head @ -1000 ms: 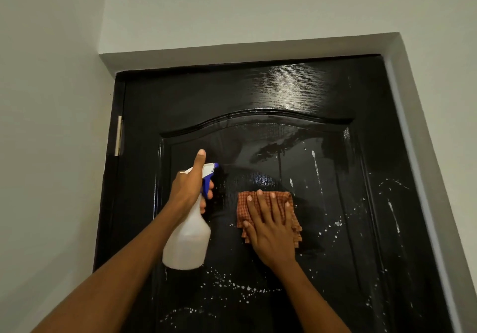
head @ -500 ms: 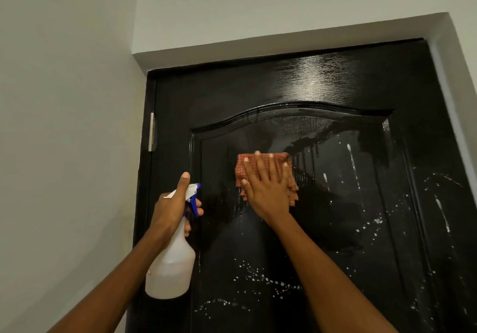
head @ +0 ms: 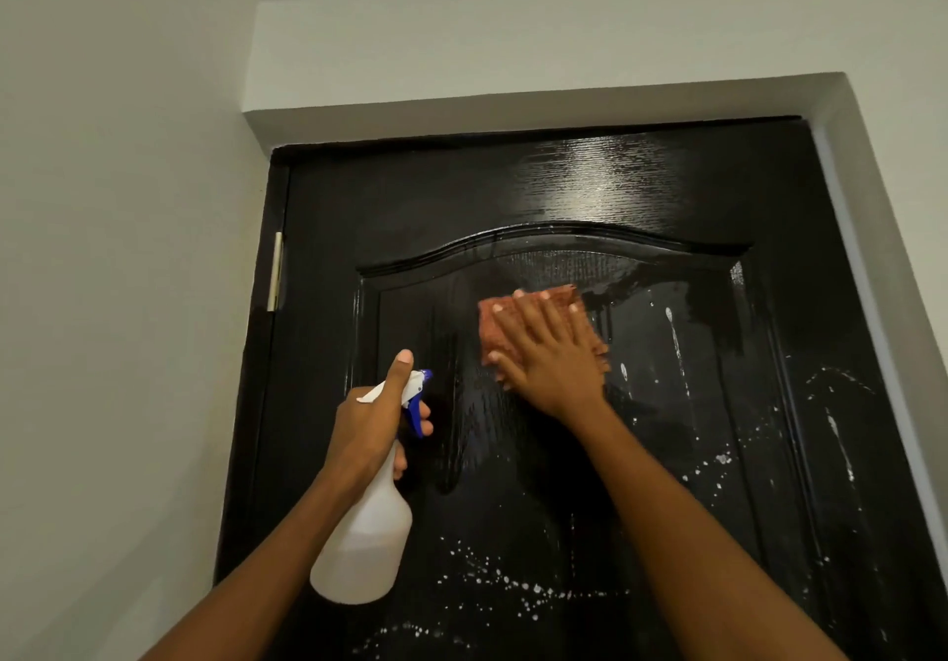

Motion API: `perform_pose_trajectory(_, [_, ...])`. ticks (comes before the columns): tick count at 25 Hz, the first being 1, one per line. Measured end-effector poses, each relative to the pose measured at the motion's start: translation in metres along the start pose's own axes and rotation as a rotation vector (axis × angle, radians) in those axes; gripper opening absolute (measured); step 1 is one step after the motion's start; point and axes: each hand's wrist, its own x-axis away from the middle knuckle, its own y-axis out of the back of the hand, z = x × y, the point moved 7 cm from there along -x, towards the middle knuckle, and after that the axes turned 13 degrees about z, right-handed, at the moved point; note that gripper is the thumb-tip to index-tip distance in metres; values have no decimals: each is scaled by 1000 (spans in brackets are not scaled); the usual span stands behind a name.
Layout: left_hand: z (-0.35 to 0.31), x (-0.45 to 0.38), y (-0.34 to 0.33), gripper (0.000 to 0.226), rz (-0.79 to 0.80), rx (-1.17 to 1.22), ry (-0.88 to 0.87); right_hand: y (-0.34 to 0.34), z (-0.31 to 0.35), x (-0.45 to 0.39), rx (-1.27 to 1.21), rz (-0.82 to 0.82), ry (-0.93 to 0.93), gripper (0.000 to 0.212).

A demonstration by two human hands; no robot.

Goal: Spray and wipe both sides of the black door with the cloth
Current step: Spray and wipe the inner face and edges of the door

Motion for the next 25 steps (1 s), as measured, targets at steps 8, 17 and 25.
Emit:
perform_pose_trajectory(8, [-11,-11,5,80,-32,93,-23,19,-101,19,-424,-248,-796,72])
perform_pose_trajectory(17, [-25,-20,13,80,-70,78,-16,24,44,-68,104,116,232,66])
perform_pose_trajectory(25, [-44,-34,0,79,-33,97,-51,52,-72,-71,-58,-108,-260,62])
